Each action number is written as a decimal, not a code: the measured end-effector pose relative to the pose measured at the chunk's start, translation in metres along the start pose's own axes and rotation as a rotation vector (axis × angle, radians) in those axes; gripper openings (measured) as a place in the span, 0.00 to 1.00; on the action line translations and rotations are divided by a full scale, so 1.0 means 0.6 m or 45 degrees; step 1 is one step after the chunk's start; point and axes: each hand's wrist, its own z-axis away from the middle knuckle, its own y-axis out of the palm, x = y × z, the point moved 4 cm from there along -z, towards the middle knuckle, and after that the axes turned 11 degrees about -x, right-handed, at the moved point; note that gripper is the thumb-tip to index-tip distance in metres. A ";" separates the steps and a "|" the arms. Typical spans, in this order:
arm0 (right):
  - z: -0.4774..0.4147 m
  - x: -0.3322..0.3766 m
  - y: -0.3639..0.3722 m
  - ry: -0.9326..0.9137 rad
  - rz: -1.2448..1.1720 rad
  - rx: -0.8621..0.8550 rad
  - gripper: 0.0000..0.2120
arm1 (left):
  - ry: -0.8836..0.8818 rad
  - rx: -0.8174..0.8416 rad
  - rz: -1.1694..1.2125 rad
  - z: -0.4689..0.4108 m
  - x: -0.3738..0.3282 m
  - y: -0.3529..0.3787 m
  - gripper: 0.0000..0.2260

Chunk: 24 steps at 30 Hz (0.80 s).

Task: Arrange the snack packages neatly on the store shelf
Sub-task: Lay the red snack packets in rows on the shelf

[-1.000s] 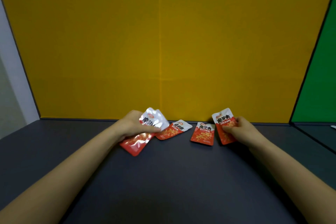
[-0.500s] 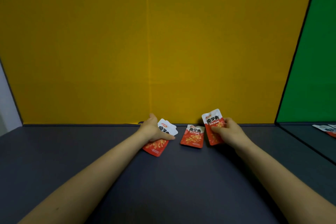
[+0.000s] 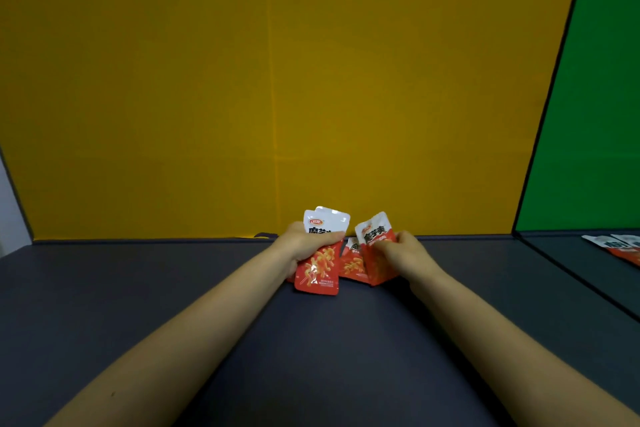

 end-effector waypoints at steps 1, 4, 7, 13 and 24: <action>0.000 0.001 0.008 -0.023 0.064 -0.015 0.05 | -0.007 0.004 0.018 -0.001 0.002 0.004 0.06; -0.004 -0.003 0.025 -0.043 0.182 -0.029 0.10 | -0.057 0.044 0.100 0.000 0.007 0.016 0.06; 0.002 0.000 0.029 -0.044 0.194 -0.021 0.13 | -0.096 0.068 0.193 0.001 0.013 0.025 0.05; 0.007 -0.005 0.038 -0.049 0.125 -0.032 0.11 | -0.135 0.052 0.331 0.004 0.023 0.027 0.05; 0.037 -0.009 -0.072 -0.098 -0.246 -0.094 0.05 | -0.052 -0.012 0.496 0.008 0.025 0.012 0.12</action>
